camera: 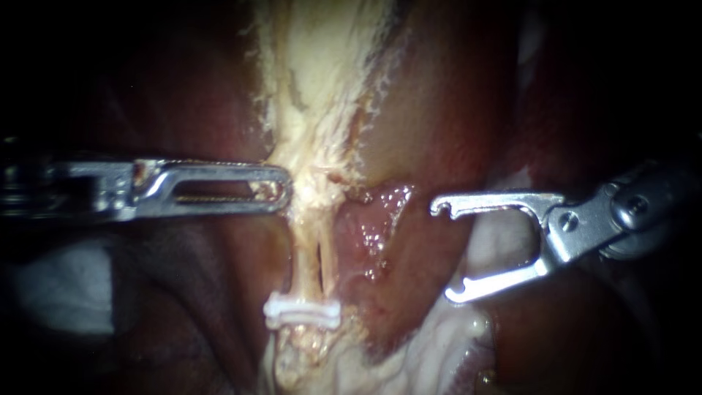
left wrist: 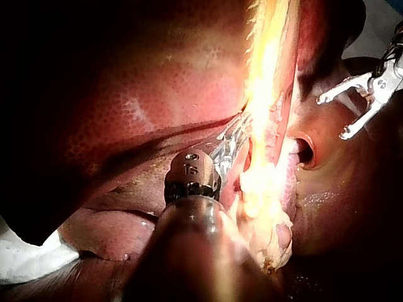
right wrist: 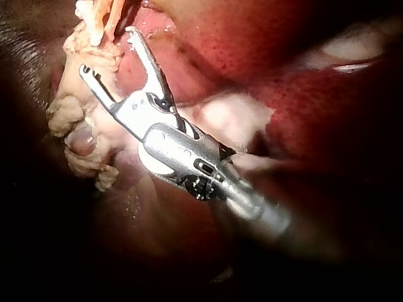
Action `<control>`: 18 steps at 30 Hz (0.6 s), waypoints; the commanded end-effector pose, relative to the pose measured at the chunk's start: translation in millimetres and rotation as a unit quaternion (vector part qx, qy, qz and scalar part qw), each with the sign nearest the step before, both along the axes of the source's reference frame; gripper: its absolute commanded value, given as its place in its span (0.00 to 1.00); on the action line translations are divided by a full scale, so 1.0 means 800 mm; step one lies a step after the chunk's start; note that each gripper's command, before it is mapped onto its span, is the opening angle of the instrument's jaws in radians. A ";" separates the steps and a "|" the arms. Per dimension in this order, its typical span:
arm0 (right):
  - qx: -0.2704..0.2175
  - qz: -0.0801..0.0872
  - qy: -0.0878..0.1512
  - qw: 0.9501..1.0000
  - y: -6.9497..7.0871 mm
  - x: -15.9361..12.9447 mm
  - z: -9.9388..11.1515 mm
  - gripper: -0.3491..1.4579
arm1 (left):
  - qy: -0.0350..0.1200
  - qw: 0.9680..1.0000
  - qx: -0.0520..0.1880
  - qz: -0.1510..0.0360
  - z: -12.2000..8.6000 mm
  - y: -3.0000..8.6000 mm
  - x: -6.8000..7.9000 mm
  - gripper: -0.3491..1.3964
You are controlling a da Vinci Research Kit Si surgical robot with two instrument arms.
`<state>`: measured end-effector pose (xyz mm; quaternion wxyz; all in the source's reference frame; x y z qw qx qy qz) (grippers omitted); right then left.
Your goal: Going back second clip left tube
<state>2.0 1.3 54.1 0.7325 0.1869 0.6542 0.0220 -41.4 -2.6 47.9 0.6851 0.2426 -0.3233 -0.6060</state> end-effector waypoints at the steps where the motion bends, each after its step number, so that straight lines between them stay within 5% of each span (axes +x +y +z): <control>1: 0.000 0.001 0.000 1.000 0.0000 0.0000 0.0000 0.52 | 0.000 1.000 0.001 0.000 0.0000 0.0000 -0.0003 0.00; 18: -0.003 0.006 0.006 1.000 0.0005 -0.0001 -0.0002 0.52 | -0.002 1.000 0.003 0.001 0.0001 0.0002 -0.0010 0.00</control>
